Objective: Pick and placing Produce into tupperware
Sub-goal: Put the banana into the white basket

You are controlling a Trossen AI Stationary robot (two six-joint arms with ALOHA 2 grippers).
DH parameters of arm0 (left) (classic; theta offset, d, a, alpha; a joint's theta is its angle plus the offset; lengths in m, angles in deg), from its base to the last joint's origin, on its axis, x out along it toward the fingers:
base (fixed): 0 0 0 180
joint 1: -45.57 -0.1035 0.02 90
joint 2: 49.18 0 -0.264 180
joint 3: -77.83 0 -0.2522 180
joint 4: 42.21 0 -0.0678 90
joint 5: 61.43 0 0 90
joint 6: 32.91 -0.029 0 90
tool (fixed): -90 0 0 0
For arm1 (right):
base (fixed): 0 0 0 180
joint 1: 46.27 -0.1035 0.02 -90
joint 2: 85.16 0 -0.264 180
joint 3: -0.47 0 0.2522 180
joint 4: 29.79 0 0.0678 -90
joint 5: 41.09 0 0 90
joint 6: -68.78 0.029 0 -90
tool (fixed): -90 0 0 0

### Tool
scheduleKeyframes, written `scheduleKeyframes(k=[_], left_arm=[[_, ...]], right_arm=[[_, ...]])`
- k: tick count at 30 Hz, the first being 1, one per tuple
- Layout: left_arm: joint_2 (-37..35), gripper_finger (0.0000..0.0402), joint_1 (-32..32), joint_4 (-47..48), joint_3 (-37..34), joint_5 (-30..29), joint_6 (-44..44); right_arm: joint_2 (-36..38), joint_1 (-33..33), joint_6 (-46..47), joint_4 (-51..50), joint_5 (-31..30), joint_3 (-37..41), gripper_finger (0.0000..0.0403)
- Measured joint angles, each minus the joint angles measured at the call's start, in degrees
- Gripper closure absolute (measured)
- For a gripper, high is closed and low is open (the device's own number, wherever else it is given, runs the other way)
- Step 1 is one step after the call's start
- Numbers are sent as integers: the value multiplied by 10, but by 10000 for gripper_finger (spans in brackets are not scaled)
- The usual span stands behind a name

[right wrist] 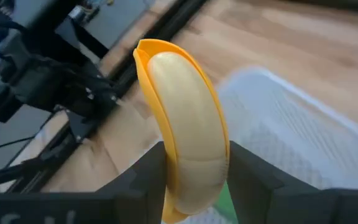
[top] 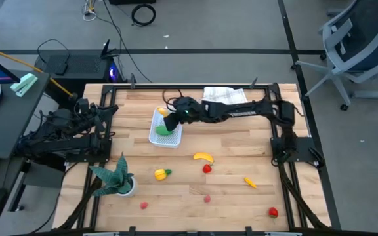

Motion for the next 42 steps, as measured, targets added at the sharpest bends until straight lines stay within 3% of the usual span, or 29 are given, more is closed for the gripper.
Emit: scheduleKeyframes(k=[8, 14, 23, 28, 33, 42], left_arm=[[0, 337, 0, -1, 0, 0, 15], [0, 339, 0, 0, 0, 0, 15], [0, 335, 1, 3, 0, 0, 15], [0, 340, 1, 3, 0, 0, 15], [0, 335, 1, 6, 0, 0, 15], [0, 339, 1, 5, 0, 0, 14]], right_arm=[[-99, 9, -195, -320, 15, -248, 254], [-176, 16, -237, -465, 34, -377, 254], [-230, 20, -221, -475, 31, -388, 253], [-234, 20, -258, -471, 19, -387, 247], [-234, 19, -307, -475, 9, -384, 221], [-232, 19, -298, -466, 8, -384, 178]])
